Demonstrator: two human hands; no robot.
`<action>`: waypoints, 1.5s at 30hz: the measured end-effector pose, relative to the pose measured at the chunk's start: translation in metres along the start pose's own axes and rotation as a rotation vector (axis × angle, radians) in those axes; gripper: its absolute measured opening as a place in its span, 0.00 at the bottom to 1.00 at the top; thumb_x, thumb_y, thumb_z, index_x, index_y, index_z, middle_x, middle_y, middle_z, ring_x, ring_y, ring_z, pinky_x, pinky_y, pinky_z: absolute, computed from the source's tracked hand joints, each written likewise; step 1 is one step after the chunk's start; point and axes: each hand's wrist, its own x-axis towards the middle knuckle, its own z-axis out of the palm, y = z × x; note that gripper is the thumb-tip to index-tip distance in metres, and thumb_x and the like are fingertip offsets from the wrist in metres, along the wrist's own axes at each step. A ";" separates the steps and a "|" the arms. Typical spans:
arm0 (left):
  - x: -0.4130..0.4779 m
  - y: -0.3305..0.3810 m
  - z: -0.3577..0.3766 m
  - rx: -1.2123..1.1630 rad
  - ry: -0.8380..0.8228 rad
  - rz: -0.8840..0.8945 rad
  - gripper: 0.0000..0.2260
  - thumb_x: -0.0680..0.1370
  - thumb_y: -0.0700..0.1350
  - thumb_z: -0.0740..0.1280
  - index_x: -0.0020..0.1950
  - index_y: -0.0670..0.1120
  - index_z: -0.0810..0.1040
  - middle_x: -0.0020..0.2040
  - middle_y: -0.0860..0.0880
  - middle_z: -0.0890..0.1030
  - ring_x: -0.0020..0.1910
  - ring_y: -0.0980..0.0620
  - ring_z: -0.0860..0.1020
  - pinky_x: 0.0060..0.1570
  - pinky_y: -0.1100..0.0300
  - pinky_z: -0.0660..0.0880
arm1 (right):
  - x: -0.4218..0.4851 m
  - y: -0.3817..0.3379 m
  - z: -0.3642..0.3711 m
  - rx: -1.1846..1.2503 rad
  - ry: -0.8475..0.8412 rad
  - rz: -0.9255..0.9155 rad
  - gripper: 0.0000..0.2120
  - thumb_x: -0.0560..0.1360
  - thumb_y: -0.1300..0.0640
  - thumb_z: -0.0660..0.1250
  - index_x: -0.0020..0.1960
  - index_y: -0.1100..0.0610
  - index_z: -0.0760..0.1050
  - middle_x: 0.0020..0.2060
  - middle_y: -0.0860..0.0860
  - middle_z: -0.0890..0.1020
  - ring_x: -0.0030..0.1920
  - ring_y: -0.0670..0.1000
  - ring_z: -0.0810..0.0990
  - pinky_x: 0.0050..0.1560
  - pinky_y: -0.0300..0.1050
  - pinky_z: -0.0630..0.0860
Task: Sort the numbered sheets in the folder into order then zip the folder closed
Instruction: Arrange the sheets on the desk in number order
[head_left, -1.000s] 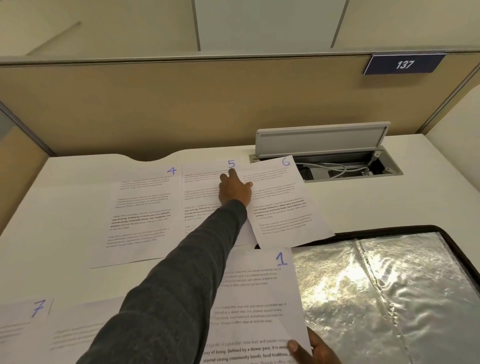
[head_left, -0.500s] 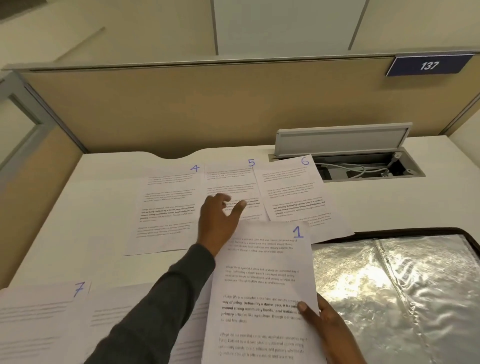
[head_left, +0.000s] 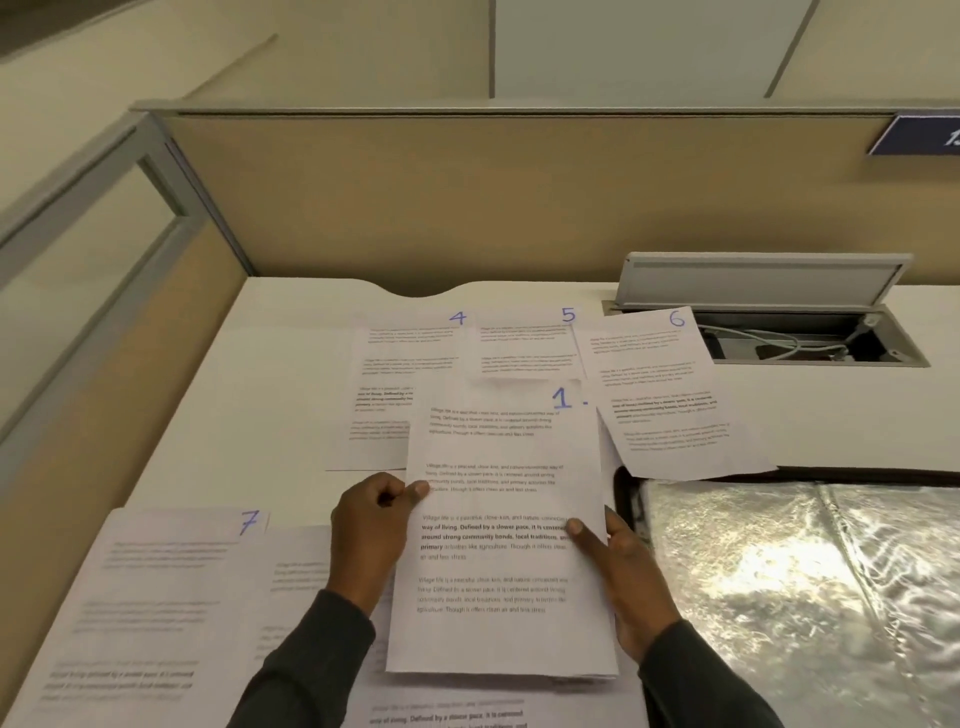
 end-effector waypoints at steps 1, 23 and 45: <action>0.002 -0.002 -0.006 0.014 0.008 0.011 0.16 0.76 0.47 0.72 0.33 0.41 0.72 0.30 0.48 0.78 0.30 0.53 0.74 0.33 0.61 0.70 | 0.002 0.001 0.005 -0.003 -0.001 -0.005 0.14 0.79 0.56 0.69 0.65 0.52 0.77 0.56 0.54 0.85 0.55 0.58 0.85 0.57 0.61 0.81; 0.209 -0.029 -0.189 0.471 0.357 -0.062 0.14 0.82 0.47 0.63 0.56 0.36 0.78 0.55 0.37 0.80 0.50 0.38 0.78 0.47 0.53 0.71 | 0.026 0.012 0.074 -0.133 0.005 -0.009 0.12 0.81 0.52 0.66 0.63 0.53 0.77 0.50 0.52 0.87 0.48 0.57 0.87 0.46 0.54 0.84; 0.203 -0.092 -0.104 1.024 -0.058 0.149 0.40 0.74 0.72 0.41 0.80 0.52 0.37 0.79 0.46 0.35 0.78 0.40 0.37 0.74 0.37 0.39 | 0.035 0.013 0.101 -0.165 0.018 0.006 0.13 0.80 0.51 0.66 0.63 0.52 0.77 0.51 0.53 0.87 0.48 0.60 0.87 0.52 0.64 0.82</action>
